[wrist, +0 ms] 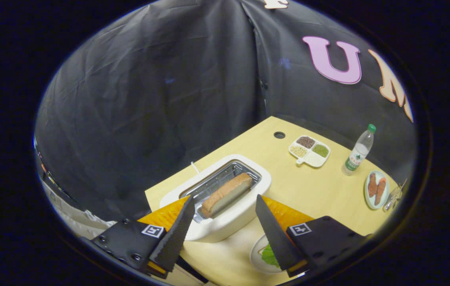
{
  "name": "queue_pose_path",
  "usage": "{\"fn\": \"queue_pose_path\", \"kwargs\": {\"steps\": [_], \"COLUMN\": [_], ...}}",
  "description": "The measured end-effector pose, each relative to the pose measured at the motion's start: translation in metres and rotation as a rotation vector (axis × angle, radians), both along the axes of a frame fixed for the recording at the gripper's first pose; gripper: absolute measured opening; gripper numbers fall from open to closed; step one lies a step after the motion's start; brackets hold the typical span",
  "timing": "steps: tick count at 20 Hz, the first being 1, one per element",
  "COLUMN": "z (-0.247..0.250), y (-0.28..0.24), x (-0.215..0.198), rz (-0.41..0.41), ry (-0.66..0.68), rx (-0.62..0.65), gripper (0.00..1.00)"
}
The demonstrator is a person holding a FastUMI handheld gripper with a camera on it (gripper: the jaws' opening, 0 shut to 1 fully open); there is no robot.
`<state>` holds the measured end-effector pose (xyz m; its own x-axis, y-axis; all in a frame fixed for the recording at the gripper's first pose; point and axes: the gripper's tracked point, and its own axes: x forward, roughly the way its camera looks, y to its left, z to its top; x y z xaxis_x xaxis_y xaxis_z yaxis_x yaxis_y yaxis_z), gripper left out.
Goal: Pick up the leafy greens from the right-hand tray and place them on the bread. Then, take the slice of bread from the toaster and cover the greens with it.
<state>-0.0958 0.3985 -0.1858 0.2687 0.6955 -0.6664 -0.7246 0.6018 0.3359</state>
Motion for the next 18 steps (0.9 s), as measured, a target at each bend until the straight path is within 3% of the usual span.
{"fn": "queue_pose_path", "kwargs": {"steps": [6,11,18], "z": [-0.016,-0.032,-0.032], "y": [0.018,0.025,0.029], "x": [0.014,0.014,0.015], "rz": [-0.077,-0.089,-0.099], "ry": [0.079,0.122,0.145], "rx": [-0.018,-0.057,-0.047], "gripper": [0.97,0.95,0.34]}}
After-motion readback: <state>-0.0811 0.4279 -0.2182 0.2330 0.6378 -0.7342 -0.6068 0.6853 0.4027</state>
